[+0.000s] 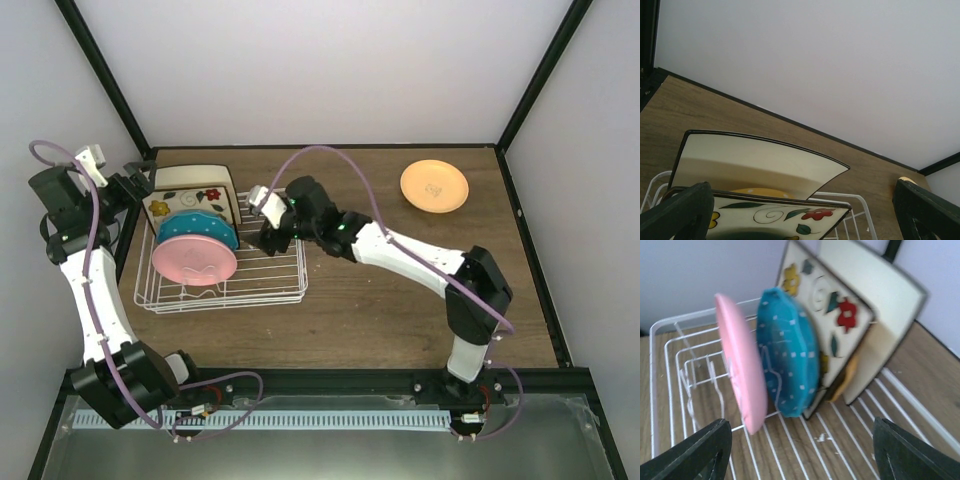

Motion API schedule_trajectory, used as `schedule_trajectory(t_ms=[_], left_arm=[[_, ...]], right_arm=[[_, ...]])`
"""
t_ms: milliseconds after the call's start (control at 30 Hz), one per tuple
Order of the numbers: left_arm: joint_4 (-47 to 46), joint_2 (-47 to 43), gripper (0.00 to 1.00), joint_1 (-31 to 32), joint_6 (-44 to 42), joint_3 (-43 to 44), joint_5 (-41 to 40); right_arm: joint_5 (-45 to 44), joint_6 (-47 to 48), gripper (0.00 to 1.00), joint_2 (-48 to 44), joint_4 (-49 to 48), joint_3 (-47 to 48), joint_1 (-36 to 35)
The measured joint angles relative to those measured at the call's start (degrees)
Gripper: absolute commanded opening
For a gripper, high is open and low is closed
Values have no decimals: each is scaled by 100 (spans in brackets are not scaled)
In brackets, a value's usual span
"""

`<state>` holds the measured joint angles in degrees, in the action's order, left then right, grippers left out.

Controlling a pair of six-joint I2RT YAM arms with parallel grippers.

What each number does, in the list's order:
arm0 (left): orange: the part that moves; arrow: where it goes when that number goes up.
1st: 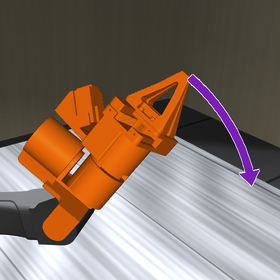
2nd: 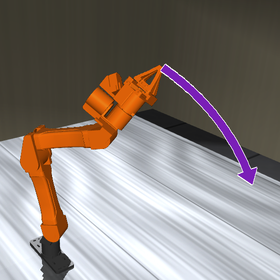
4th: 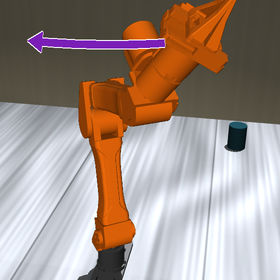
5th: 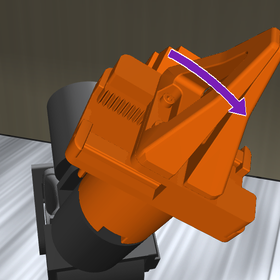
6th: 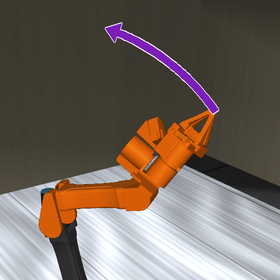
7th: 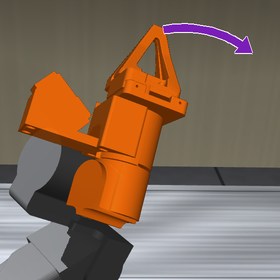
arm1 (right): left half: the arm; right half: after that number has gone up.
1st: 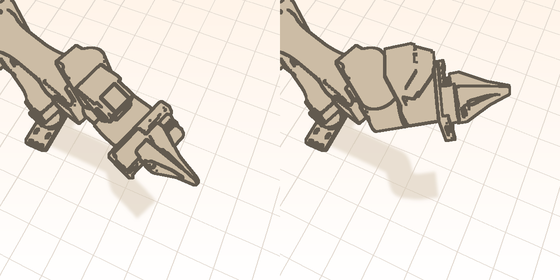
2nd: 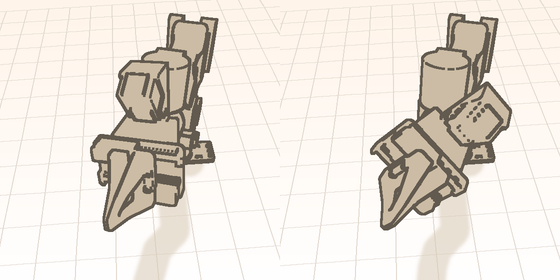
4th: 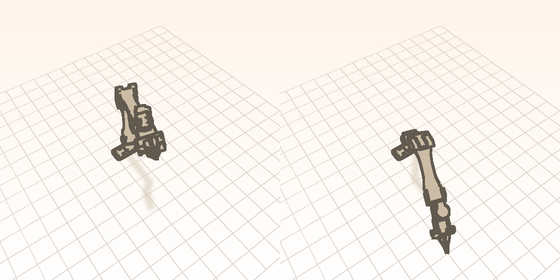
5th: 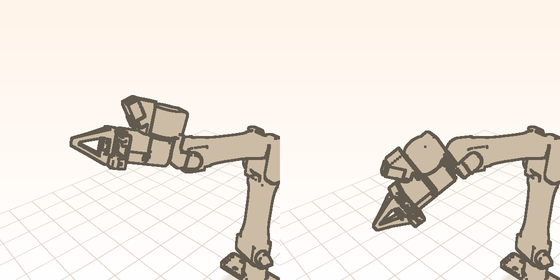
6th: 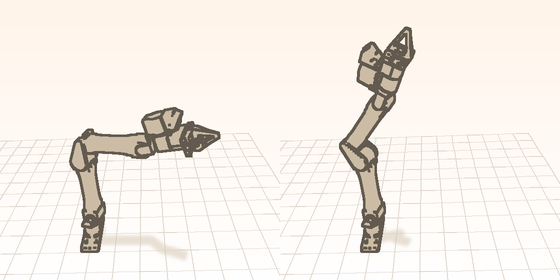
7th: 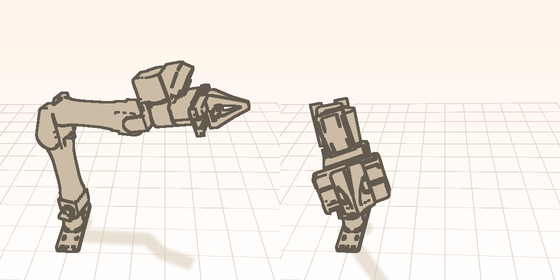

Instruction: Unload the plates from the dish rack

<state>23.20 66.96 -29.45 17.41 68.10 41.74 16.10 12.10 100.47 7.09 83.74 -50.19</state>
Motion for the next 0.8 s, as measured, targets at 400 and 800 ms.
schedule_trajectory(t_ms=[400, 800], left_arm=[[4, -28, 100, 13, -122, 17, 146], [52, -50, 100, 15, -160, 17, 251]], right_arm=[[221, 601, 72, 1279, -435, 656, -498], [719, 337, 65, 1934, -680, 1436, -584]])
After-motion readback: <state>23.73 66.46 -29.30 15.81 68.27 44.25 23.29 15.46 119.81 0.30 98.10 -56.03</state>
